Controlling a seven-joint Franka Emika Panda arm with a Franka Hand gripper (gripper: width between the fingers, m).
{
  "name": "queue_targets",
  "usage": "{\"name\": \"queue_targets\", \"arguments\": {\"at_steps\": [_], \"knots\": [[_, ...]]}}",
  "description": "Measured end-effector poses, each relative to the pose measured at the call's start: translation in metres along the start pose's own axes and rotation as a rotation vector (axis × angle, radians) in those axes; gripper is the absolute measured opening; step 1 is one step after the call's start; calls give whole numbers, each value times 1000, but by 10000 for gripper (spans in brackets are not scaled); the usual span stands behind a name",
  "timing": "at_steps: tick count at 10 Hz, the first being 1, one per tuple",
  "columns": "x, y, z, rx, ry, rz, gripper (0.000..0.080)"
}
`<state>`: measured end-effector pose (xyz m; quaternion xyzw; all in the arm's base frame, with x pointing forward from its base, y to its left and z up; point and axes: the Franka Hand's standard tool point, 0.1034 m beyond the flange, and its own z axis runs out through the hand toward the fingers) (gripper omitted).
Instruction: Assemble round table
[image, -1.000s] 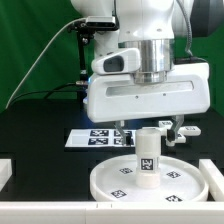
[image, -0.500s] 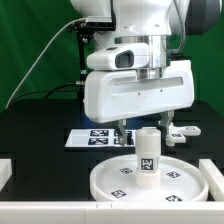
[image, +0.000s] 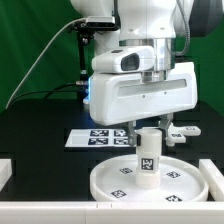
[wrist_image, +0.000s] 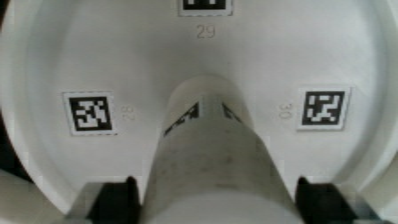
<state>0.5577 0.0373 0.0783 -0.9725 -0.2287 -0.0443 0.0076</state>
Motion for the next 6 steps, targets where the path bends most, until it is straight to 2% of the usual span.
{"name": "queue_targets", "arguments": {"at_steps": [3,5,6], "knots": [[0,0,0,0,2,233,403],[2,-4,1,-53,97,481,403],[2,-4,1,-52,103,643,403]]}}
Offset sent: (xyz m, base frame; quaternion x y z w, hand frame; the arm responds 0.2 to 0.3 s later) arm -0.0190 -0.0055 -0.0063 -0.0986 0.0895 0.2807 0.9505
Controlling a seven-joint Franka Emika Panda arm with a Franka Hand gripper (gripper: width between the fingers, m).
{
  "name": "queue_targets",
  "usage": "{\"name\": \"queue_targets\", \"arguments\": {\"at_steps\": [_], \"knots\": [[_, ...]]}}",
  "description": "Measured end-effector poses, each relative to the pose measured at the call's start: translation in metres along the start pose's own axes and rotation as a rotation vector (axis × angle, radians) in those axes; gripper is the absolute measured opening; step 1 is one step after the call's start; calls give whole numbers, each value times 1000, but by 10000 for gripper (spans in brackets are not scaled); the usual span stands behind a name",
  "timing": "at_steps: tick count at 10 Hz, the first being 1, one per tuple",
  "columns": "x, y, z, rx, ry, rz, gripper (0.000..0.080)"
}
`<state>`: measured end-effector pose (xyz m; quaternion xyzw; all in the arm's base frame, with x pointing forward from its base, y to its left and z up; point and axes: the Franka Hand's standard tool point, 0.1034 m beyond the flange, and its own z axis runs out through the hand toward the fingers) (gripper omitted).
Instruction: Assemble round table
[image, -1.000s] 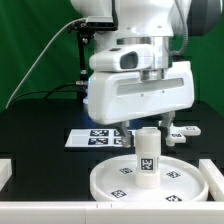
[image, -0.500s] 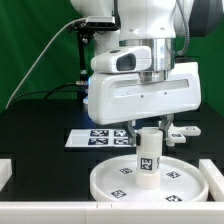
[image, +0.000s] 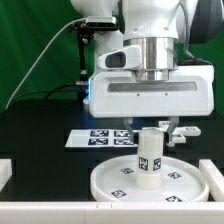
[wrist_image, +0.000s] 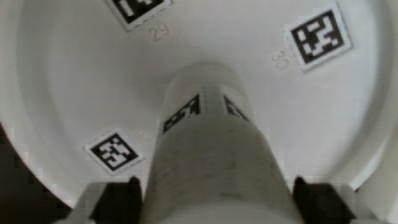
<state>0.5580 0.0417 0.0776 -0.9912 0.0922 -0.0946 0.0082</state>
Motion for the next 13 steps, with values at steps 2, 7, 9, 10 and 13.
{"name": "queue_targets", "arguments": {"at_steps": [2,7,9,10,13], "knots": [[0,3,0,12,-1,338,404],[-1,3,0,37,-35,965,407],[-1,4,0,38,-27,857,483],[1,9,1,42,-15,669,609],[-2,-6,-2,57,-54,246,647]]}}
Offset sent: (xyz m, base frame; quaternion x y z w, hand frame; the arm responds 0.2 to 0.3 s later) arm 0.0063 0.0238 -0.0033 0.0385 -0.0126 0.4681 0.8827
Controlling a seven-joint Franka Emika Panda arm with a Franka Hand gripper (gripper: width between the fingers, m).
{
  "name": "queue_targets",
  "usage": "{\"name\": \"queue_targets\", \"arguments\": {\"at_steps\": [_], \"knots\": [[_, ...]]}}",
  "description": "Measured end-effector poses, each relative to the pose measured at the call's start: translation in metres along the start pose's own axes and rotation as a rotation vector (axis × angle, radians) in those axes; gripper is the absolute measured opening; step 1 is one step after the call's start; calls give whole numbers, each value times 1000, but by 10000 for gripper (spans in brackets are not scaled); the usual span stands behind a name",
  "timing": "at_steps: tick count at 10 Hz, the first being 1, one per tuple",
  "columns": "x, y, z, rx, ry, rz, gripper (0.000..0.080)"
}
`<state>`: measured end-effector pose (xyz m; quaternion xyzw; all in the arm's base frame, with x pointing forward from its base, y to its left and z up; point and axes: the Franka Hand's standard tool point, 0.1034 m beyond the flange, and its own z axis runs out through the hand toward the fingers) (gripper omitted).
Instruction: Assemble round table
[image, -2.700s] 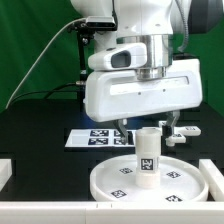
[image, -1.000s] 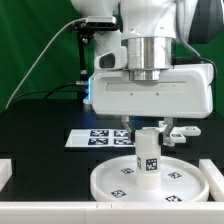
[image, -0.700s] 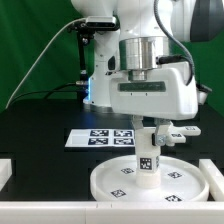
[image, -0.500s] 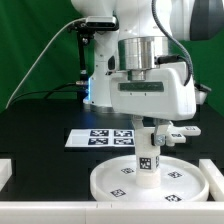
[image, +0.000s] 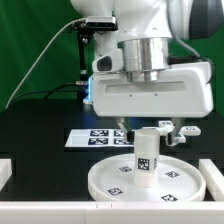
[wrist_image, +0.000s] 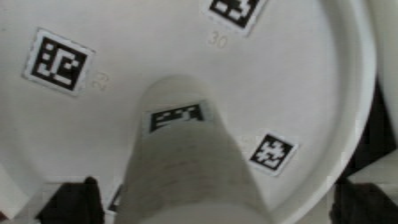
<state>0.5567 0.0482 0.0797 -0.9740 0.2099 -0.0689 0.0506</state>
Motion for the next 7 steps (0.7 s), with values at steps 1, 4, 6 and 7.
{"name": "queue_targets", "arguments": {"at_steps": [1,4,6,7], "knots": [[0,1,1,-3,0,-57,647],[1,3,1,-10,0,-234,649],[3,3,-1,-30,-40,-682,649],[1,2,0,-36,-46,-782,649]]}}
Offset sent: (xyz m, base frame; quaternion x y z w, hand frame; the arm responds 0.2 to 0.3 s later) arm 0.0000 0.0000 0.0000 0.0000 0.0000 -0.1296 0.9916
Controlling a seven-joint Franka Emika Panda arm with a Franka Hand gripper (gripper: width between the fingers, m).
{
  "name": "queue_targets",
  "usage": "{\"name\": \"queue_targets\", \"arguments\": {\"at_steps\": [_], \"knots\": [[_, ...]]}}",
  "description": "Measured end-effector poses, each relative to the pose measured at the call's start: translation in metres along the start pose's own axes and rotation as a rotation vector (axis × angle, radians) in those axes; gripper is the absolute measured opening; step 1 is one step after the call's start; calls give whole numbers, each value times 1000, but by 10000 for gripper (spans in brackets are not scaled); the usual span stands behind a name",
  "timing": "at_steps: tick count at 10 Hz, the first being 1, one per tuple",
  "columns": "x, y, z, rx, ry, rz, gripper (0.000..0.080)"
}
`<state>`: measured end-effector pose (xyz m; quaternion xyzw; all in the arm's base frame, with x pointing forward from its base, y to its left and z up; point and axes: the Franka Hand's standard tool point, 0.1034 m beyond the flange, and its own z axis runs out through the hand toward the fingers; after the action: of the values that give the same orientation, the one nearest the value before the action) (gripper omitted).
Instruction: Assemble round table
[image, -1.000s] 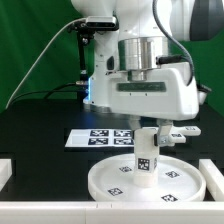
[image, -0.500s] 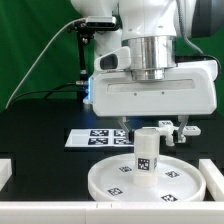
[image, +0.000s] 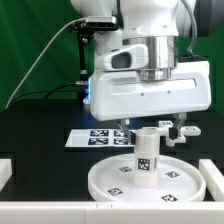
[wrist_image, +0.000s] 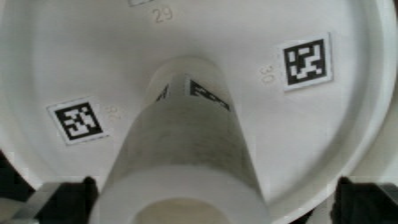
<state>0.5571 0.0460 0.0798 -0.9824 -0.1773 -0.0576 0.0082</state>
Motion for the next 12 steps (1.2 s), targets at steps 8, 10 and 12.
{"name": "queue_targets", "arguments": {"at_steps": [8,10,12], "knots": [[-6,8,5,-37,-42,-450,521],[-5,8,5,-38,-40,-377,400],[-4,8,6,-47,-26,-200,403]]}}
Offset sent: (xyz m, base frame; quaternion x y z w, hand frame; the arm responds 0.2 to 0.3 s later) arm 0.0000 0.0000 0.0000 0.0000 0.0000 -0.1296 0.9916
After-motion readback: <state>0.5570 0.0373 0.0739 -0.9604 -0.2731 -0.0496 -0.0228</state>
